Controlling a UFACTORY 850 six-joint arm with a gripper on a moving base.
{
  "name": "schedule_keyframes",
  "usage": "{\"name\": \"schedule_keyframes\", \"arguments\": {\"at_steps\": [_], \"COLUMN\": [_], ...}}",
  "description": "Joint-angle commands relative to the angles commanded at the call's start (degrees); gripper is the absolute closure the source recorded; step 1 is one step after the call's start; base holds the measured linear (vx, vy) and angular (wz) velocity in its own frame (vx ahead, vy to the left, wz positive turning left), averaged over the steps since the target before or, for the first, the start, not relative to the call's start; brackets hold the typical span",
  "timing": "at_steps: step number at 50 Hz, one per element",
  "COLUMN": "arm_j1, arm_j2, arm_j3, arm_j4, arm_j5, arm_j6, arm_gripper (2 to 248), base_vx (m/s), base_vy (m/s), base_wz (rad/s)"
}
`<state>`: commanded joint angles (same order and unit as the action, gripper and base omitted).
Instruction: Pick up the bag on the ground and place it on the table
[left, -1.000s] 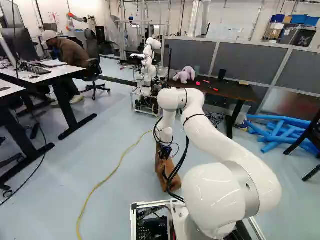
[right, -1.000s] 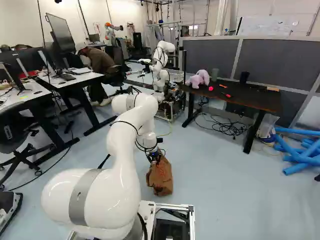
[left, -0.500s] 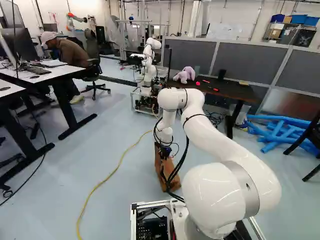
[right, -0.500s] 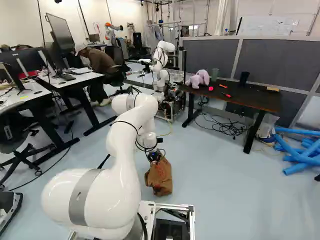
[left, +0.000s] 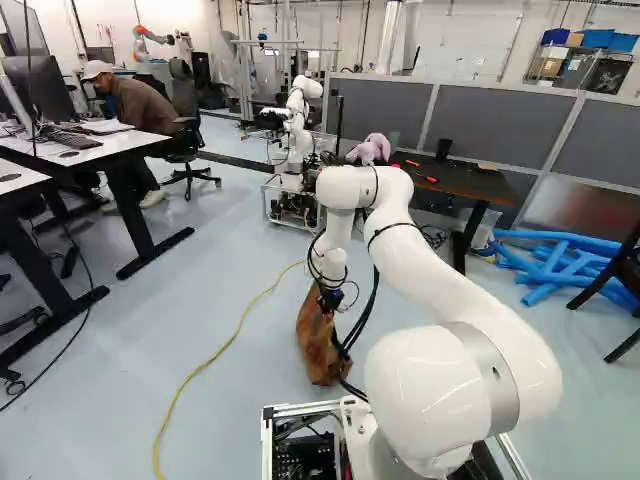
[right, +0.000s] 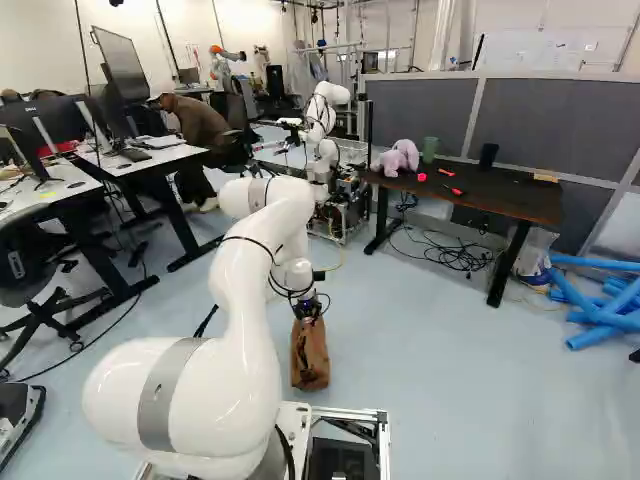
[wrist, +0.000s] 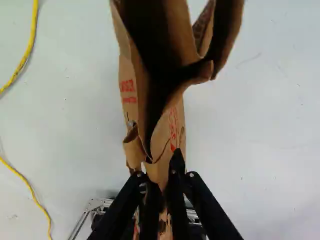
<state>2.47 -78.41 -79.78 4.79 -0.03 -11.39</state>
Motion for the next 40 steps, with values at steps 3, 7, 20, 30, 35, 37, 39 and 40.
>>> {"name": "schedule_keyframes", "arguments": {"at_steps": [3,7,20,30,35,37,39,40], "arm_j1": [0.0,0.0,0.0,0.0,0.0,0.0,0.0,0.0], "arm_j2": [0.65,1.54,4.36,6.55,7.65,8.09,8.54,8.76], "arm_j3": [0.58,1.35,3.77,5.61,6.51,6.87,7.23,7.41], "arm_j4": [0.3,0.84,3.15,4.56,4.95,5.07,5.17,5.21], "arm_j5": [-0.23,-0.54,-1.54,-2.26,-2.61,-2.78,-2.97,-3.07], "arm_j6": [0.0,0.0,0.0,0.0,0.0,0.0,0.0,0.0], "arm_gripper": [229,229,229,229,229,229,229,229], "base_vx": [0.0,0.0,0.0,0.0,0.0,0.0,0.0,0.0], "base_vy": [0.0,0.0,0.0,0.0,0.0,0.0,0.0,0.0], "base_wz": [0.0,0.0,0.0,0.0,0.0,0.0,0.0,0.0]}}
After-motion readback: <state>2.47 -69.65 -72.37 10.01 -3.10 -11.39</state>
